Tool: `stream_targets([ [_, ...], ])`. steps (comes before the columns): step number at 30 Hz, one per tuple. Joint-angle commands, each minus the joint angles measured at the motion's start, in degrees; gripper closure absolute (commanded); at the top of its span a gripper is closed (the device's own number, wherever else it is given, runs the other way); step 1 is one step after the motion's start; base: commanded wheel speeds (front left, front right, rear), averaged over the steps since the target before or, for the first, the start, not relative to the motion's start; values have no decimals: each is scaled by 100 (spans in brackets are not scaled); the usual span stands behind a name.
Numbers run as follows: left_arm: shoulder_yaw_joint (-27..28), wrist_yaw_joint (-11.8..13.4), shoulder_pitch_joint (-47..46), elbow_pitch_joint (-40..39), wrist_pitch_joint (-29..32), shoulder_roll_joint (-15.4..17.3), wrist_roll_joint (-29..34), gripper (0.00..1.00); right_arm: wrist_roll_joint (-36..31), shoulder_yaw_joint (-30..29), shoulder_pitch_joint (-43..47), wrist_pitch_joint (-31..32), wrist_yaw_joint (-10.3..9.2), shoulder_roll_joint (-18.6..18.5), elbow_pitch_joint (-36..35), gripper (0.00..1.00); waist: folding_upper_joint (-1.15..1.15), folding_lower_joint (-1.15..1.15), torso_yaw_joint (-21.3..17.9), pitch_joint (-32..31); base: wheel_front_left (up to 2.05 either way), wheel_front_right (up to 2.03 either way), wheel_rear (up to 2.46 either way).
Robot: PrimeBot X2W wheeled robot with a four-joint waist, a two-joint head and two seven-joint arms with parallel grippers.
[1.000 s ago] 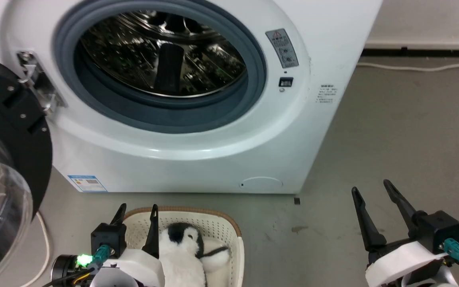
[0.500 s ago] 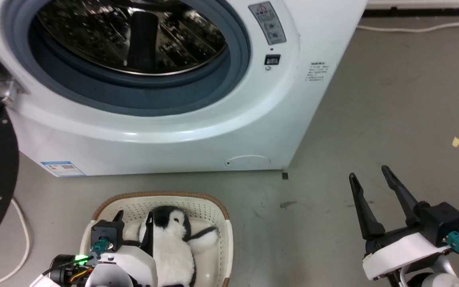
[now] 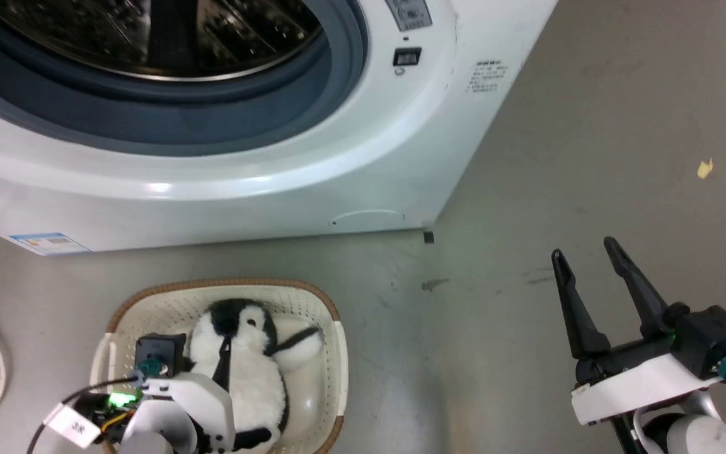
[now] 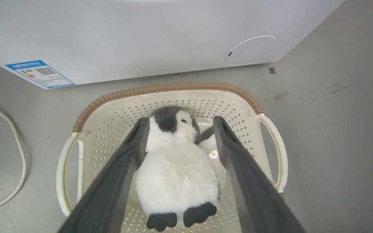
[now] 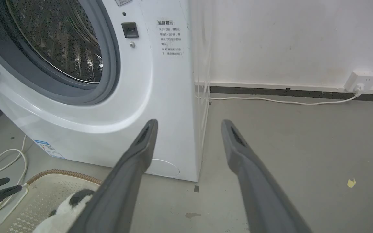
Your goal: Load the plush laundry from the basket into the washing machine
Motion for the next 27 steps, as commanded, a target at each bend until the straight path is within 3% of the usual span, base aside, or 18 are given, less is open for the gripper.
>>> stream_targets([
  [1, -14, -25, -150, 132, 20, 74, -64, 0, 51, 15, -118, -48, -3, 2, -53, 0, 0, -1, -68, 128, 0, 0, 0],
  [14, -241, -201, -948, 1035, 504, 386, -286, 0, 269, 107, -374, -204, -3, 2, -176, 0, 0, -1, -316, 855, 0, 0, 0],
  [22, -427, -12, -1414, 1632, 856, 683, -264, 0, 396, 195, -523, -299, -4, 3, -250, 0, 0, -1, -483, 1336, 0, 0, 0],
  [27, -496, -18, -1652, 1986, 1091, 846, -338, 0, 490, 254, -613, -359, -4, 3, -287, 0, 0, -1, -603, 1639, 0, 0, 0],
])
